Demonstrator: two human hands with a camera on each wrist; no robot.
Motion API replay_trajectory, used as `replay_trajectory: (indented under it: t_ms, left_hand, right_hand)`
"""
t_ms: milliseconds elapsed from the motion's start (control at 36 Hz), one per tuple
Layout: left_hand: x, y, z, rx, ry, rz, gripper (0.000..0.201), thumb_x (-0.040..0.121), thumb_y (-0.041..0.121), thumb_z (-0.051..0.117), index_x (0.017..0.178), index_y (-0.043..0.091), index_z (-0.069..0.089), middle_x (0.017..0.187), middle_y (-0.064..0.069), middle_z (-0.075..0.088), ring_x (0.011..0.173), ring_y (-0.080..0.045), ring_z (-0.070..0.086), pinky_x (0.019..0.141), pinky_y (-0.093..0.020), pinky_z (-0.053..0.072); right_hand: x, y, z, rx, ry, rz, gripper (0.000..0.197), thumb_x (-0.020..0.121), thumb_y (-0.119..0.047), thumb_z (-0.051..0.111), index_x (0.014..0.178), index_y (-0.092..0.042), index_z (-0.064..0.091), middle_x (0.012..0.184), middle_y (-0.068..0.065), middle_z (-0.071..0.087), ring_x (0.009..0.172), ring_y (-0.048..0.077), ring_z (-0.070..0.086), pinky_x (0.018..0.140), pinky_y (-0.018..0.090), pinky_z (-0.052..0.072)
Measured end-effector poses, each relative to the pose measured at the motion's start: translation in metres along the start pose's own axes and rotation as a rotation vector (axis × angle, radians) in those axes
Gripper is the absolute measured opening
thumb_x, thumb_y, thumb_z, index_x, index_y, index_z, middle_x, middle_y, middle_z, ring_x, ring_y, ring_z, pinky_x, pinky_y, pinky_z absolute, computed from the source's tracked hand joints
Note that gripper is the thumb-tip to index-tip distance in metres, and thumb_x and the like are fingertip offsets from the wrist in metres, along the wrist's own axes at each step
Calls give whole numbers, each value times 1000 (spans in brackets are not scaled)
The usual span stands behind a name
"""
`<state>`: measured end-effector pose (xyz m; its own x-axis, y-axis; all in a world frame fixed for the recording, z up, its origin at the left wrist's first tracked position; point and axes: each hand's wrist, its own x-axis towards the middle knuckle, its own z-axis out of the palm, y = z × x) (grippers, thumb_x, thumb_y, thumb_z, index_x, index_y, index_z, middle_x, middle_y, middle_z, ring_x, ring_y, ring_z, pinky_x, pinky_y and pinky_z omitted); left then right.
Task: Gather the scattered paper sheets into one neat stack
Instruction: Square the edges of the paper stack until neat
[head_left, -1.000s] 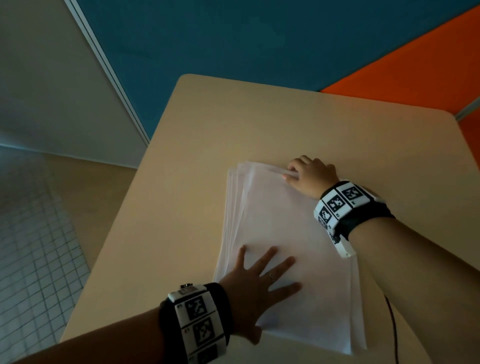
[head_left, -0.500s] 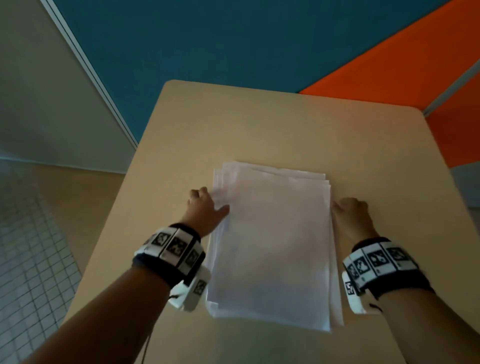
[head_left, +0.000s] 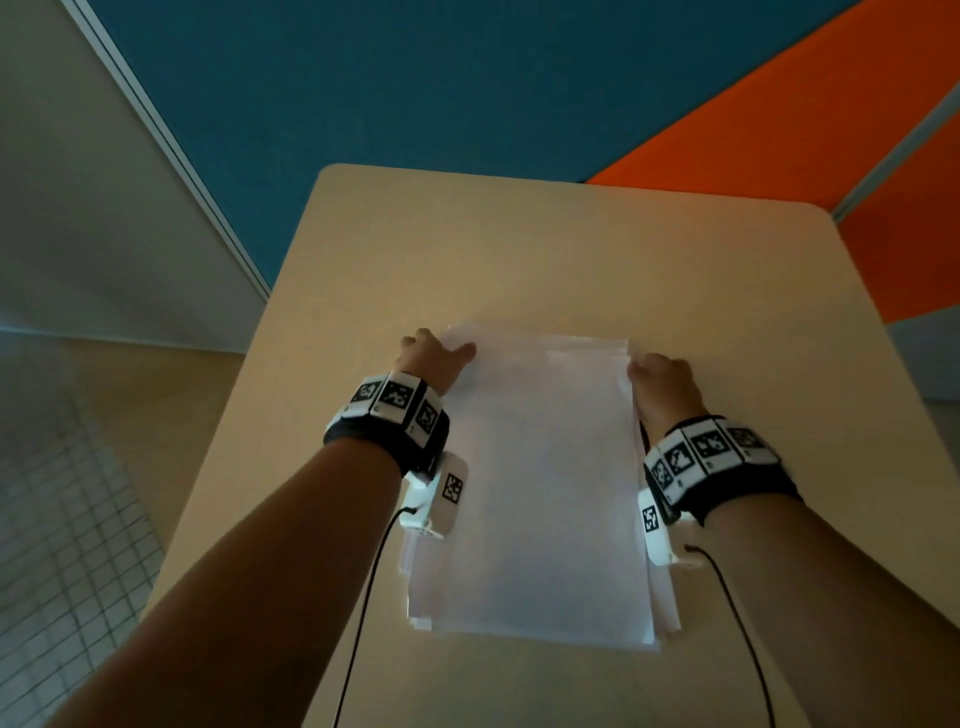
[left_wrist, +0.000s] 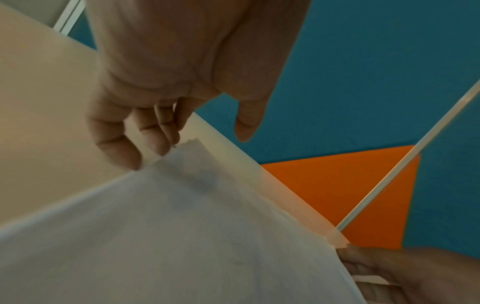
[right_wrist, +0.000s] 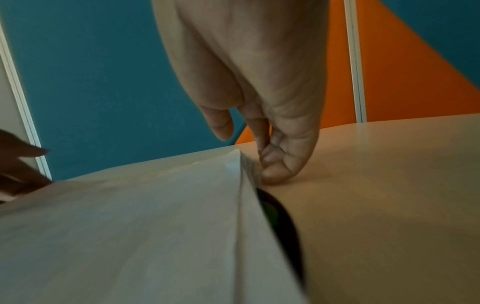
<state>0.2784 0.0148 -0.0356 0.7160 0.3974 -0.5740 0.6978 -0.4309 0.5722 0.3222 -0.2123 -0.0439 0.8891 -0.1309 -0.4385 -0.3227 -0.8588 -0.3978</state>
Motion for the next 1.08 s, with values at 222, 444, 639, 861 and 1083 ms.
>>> replay_trajectory:
  t_ms: [222, 444, 639, 861, 1083]
  left_hand:
    - [1, 1, -1, 85, -1, 29, 71, 88, 38, 55, 141, 0, 26, 146, -21, 24, 132, -40, 34, 112, -49, 33]
    - [-19, -37, 8, 156, -90, 6, 62, 89, 34, 52, 135, -2, 32, 140, -20, 29, 124, -38, 43, 103, -47, 44]
    - [-38, -45, 7, 101, -92, -2, 61, 89, 32, 52, 135, -4, 32, 141, -25, 29, 122, -42, 46, 101, -51, 46]
    - [-83, -80, 16, 72, -96, 30, 48, 87, 15, 54, 126, -8, 38, 131, -25, 35, 120, -39, 43, 98, -47, 47]
    - [-101, -88, 13, 104, -60, 59, 49, 88, 16, 51, 131, -5, 38, 133, -26, 38, 126, -37, 36, 109, -42, 33]
  right_hand:
    - [0, -2, -2, -17, -53, -35, 43, 98, -24, 35, 136, -6, 43, 142, 21, 35, 131, 35, 37, 110, 39, 30]
    - [-31, 25, 13, -100, -47, -31, 42, 96, -23, 42, 130, 1, 43, 134, 24, 39, 123, 38, 43, 104, 40, 35]
    - [-48, 30, 11, -23, -47, 27, 44, 96, -26, 41, 130, 2, 45, 134, 24, 41, 125, 39, 43, 109, 41, 34]
    - [-94, 55, 30, -102, -60, -17, 43, 96, -19, 43, 133, 3, 38, 136, 23, 39, 123, 39, 43, 105, 40, 35]
    - [-115, 67, 31, -29, -58, -17, 37, 97, -20, 42, 126, 2, 44, 131, 26, 41, 123, 37, 40, 104, 40, 33]
